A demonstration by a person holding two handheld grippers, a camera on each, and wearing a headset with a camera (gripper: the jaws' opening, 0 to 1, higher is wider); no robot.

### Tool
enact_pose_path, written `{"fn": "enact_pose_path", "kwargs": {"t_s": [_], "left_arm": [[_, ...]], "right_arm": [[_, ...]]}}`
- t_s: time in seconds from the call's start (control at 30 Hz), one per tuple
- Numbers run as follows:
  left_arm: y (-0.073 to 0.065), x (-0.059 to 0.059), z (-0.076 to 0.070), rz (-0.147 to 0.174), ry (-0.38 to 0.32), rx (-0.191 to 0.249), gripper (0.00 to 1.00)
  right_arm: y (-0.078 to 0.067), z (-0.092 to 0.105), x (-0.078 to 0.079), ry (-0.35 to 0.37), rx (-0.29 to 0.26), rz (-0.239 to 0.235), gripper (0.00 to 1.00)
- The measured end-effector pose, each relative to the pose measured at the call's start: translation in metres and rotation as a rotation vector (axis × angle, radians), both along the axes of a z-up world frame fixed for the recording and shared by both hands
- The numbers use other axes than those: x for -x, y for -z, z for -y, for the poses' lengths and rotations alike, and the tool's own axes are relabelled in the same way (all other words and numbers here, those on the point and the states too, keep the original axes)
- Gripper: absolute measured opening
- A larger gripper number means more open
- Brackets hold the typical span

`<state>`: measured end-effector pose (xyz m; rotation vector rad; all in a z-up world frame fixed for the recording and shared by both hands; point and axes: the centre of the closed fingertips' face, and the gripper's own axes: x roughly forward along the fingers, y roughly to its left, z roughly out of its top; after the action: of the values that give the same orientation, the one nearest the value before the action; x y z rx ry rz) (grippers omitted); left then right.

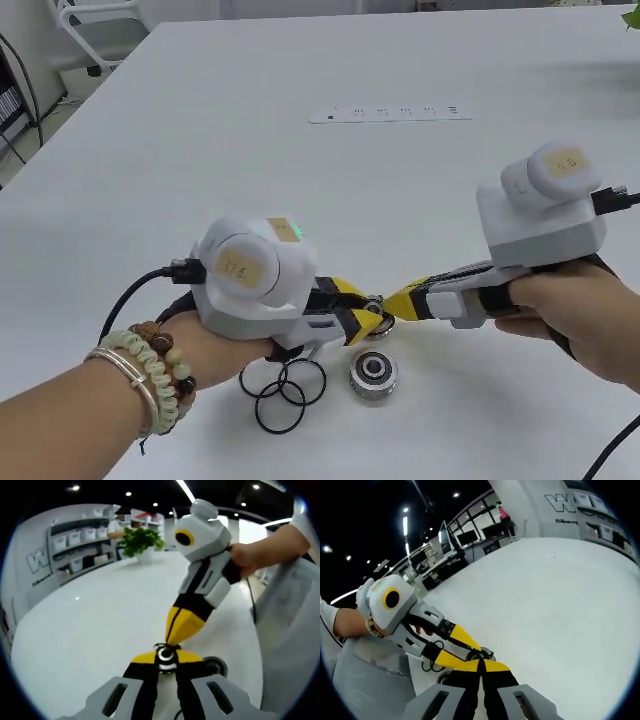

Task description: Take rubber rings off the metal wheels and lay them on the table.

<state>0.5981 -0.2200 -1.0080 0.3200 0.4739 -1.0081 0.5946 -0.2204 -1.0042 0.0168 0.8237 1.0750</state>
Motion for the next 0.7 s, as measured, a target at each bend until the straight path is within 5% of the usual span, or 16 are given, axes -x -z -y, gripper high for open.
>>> {"fn": "enact_pose_path", "kwargs": {"t_s": [0.37, 0.43, 0.47, 0.53, 0.7], "left_arm": [[0.000, 0.001, 0.000, 0.001, 0.004, 0.000, 0.13], [0.000, 0.001, 0.000, 0.001, 0.003, 0.001, 0.13], [0.000, 0.001, 0.000, 0.001, 0.003, 0.002, 0.13], [0.000, 0.001, 0.000, 0.000, 0.000, 0.003, 0.13], [-0.001, 0.001, 0.001, -0.004, -0.008, 0.006, 0.13]], "right_arm": [[-0.005, -0.005, 0.003, -0.016, -0.032, -0.010, 0.00], [-0.013, -0.014, 0.007, -0.038, -0.083, -0.022, 0.00], [-0.026, -0.022, 0.003, -0.020, -0.161, -0.001, 0.00], [-0.016, -0.011, -0.002, -0.013, -0.062, 0.010, 0.00], [-0.009, -0.004, -0.001, 0.001, -0.054, -0.006, 0.00]]}}
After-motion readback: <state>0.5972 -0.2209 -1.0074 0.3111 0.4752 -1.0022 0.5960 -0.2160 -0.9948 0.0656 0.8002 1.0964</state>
